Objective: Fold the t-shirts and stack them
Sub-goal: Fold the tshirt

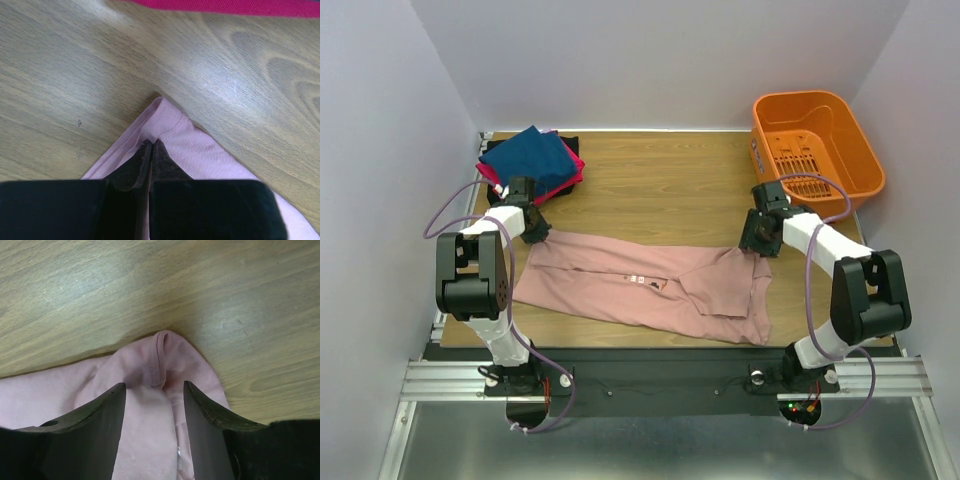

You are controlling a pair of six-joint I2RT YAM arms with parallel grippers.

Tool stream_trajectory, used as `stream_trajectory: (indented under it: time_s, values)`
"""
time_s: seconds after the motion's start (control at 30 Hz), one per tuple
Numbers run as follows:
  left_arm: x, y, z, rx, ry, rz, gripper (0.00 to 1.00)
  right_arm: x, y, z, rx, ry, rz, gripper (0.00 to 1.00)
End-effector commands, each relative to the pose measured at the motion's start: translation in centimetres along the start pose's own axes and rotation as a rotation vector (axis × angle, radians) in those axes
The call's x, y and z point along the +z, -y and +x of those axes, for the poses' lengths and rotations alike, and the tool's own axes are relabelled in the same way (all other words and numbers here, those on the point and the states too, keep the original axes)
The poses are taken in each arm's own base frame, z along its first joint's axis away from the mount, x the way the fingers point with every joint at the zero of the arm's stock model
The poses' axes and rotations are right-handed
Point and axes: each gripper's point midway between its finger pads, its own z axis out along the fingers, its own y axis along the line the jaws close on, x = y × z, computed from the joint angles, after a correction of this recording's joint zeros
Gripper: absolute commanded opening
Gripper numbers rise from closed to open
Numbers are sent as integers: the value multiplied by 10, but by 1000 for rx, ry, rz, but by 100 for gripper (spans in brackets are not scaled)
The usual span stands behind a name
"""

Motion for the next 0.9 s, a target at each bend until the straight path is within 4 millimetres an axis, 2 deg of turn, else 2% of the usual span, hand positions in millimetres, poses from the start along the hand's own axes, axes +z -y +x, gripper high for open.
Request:
stream_trajectory:
  time_s: [0.0,0.2,0.3,0.4,0.43,0.47,0.53,0.87]
  values:
    - [13,-28,24,13,-79,-89,0,9,-2,-19,6,66,1,56]
    - [13,-29,24,7,-82,-89,0,16,-5,-27,-8,79,5,56]
    - [13,-29,23,4,-79,-91,0,22,-3,-26,-15,76,23,49]
    - [12,-30,23,-1,-79,-95,0,22,-1,-27,-10,83,31,28]
    - [12,-32,22,-5,-79,-100,0,21,0,-27,-8,86,33,13]
    - [12,-33,22,-9,-79,-101,0,19,1,-27,-2,93,36,6]
    - [11,-35,22,-19,-78,-104,0,14,3,-28,5,106,36,0]
    - [8,-43,27,-67,-77,-121,0,-3,20,-6,42,87,67,0]
